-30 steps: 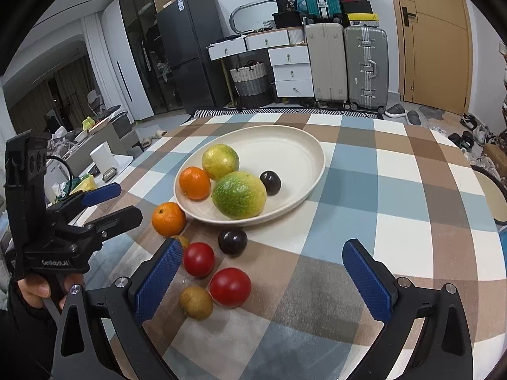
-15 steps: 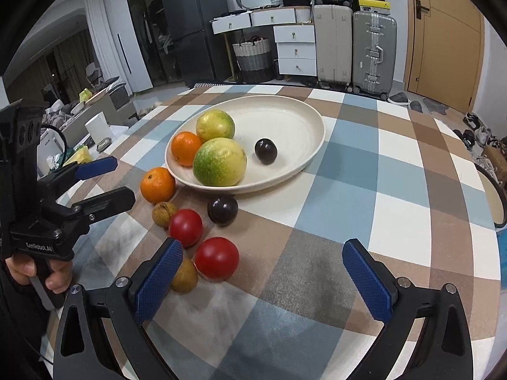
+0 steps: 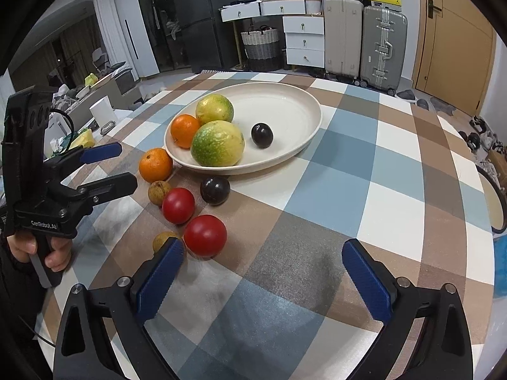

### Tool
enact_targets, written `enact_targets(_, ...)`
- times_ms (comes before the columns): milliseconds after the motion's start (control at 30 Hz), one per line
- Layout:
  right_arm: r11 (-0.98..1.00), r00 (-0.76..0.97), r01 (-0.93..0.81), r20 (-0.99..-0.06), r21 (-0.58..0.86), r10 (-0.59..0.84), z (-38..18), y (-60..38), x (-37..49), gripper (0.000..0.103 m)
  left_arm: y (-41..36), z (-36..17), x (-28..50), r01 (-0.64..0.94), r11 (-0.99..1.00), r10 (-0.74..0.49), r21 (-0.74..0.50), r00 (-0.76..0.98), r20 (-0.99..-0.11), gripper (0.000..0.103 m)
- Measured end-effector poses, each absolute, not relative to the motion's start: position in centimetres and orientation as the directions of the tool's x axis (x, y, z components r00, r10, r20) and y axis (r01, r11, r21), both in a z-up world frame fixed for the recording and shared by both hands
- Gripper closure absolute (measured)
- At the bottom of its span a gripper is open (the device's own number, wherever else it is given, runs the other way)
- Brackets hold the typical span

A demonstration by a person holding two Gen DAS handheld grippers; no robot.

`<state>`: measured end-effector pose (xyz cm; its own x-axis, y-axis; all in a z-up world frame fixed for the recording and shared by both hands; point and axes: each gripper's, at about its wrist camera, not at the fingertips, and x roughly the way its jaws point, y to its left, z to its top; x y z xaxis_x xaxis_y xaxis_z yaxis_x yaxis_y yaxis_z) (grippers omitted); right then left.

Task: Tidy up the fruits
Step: 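Move the right tool to a red tomato and close on it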

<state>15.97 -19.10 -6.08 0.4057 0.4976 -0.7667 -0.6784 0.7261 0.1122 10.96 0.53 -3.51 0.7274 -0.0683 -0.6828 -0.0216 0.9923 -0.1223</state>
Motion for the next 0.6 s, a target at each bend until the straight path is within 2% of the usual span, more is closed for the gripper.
enact_targets(467, 0.709, 0.429, -0.705, -0.804, -0.012, 0.412, -7.9, -16.4, 14.8, 0.001, 0.9, -3.9, 11.3, -0.038, 0.991, -0.062, -0.127, 0.714, -0.697, 0.000)
enact_targets(600, 0.706, 0.435, -0.708, -0.799, -0.018, 0.416, -8.0, -15.8, 14.6, 0.004, 1.0, -4.0, 11.5, -0.041, 0.991, -0.062, -0.129, 0.712, -0.700, 0.000)
